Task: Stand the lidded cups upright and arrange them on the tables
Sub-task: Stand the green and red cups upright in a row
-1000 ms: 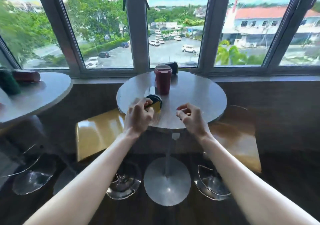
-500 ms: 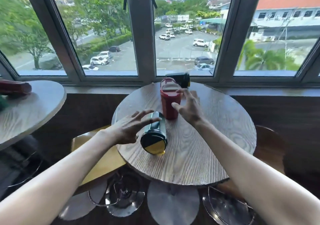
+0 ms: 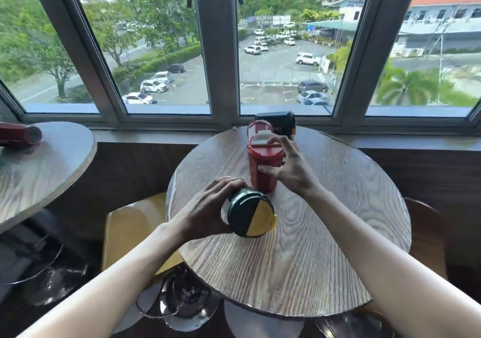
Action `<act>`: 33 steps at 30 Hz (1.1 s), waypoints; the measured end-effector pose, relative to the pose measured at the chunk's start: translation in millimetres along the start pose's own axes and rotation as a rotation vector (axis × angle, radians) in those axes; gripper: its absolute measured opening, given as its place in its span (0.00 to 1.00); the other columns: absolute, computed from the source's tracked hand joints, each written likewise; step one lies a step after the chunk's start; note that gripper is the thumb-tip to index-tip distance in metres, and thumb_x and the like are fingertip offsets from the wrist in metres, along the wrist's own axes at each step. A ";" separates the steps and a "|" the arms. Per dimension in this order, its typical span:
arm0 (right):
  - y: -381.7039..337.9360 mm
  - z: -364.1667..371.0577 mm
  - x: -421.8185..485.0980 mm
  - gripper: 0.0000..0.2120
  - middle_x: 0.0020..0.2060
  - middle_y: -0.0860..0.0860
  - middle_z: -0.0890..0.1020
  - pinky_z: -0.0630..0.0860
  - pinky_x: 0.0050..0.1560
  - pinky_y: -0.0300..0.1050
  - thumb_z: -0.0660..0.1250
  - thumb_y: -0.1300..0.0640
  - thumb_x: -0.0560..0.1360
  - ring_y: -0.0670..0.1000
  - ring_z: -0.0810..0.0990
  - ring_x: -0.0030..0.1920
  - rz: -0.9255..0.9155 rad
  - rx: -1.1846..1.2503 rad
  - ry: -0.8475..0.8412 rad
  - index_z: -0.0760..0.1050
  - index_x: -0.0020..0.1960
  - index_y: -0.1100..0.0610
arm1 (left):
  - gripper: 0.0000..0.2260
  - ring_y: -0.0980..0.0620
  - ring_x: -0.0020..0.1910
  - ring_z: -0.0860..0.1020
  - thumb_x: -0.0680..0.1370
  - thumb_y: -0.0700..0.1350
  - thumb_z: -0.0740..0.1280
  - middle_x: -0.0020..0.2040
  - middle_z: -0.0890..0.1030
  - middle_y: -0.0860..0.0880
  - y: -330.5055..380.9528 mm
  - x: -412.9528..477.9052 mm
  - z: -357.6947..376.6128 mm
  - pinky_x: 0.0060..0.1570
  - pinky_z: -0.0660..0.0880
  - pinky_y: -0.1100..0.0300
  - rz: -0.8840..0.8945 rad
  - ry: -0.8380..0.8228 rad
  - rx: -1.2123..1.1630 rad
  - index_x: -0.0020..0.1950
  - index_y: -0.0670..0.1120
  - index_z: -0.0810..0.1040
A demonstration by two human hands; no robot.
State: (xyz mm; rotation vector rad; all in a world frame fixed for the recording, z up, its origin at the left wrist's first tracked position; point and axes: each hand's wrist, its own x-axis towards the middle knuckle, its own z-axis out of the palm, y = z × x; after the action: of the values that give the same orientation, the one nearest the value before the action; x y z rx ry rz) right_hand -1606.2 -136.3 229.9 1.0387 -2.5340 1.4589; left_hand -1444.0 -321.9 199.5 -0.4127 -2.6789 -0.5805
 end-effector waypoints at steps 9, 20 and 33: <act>4.5 1.5 -1.2 0.29 0.64 0.53 0.72 0.72 0.61 0.43 0.79 0.53 0.66 0.50 0.72 0.62 0.002 0.060 0.012 0.72 0.64 0.48 | 0.30 0.54 0.54 0.79 0.59 0.55 0.79 0.55 0.81 0.51 16.7 1.6 33.9 0.53 0.78 0.49 -0.629 0.336 -0.521 0.56 0.62 0.69; 11.6 3.7 -1.6 0.30 0.65 0.51 0.69 0.73 0.65 0.53 0.78 0.54 0.67 0.51 0.72 0.64 0.002 0.121 -0.003 0.71 0.65 0.45 | 0.31 0.54 0.54 0.80 0.59 0.53 0.82 0.55 0.79 0.51 25.6 -1.5 49.3 0.52 0.80 0.52 -0.701 0.399 -0.546 0.56 0.61 0.70; 18.9 -4.2 -0.5 0.34 0.65 0.50 0.67 0.73 0.67 0.59 0.78 0.61 0.66 0.52 0.70 0.66 -0.002 0.165 -0.118 0.68 0.66 0.44 | 0.33 0.64 0.49 0.79 0.65 0.44 0.78 0.52 0.79 0.55 34.2 2.1 46.6 0.42 0.73 0.73 -0.645 0.282 -0.585 0.64 0.50 0.64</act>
State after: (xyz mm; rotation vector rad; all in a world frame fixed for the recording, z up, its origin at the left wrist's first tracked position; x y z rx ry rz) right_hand -1617.7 -126.4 217.8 1.1828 -2.5236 1.6788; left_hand -1447.3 -270.9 172.4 0.3960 -2.2916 -1.4905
